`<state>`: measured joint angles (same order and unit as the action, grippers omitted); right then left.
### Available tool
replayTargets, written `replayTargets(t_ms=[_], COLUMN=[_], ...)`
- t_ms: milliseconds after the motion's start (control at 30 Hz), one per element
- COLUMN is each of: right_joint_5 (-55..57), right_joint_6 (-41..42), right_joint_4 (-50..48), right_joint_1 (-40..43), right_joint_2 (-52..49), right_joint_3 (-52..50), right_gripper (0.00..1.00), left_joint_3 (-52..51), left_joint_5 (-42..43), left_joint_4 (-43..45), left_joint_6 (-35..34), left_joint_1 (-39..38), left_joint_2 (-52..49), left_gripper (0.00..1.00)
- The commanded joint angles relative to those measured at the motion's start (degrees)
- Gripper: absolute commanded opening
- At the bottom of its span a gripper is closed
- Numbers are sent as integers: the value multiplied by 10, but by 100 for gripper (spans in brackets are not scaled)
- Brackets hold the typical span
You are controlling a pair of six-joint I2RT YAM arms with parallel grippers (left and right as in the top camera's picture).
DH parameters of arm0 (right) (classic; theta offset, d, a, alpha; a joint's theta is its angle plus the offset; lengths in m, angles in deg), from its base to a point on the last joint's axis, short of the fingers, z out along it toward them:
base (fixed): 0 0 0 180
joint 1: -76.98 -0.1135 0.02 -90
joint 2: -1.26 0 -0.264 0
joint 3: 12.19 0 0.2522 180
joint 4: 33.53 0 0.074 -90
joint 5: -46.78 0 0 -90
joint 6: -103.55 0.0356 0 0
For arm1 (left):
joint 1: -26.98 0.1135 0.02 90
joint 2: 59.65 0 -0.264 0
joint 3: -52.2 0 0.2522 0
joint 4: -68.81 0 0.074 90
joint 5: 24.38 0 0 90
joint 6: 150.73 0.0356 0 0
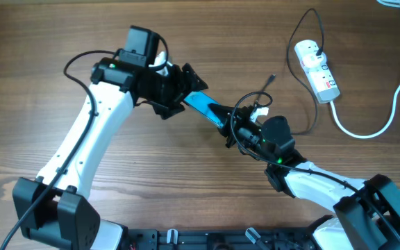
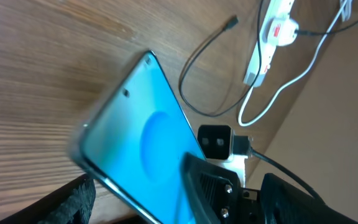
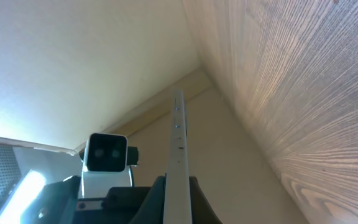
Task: Plug charger to phone and switch on socket
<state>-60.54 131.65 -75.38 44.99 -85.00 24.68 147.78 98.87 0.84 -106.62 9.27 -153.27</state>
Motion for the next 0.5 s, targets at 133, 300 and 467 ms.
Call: replayTargets(t_ms=[133,300,467], right_joint_5=[11,0,-16], right_joint_6=[6,6,6], right_joint_4=[-7,-7,-9], right_joint_1=[1,0,-1], right_joint_2=[3,3,3], right_joint_3=[44,44,44], right_gripper=[4,4,4], left_joint_3=[-1,-1,-1], left_joint_5=[-27,-68,-105], left_joint_4=[18,22,30], left_joint_6=[-29,-61,-67], left_joint_1=[-33,-44,-44], left_joint_2=[7,7,7], left_gripper=[69,49,48])
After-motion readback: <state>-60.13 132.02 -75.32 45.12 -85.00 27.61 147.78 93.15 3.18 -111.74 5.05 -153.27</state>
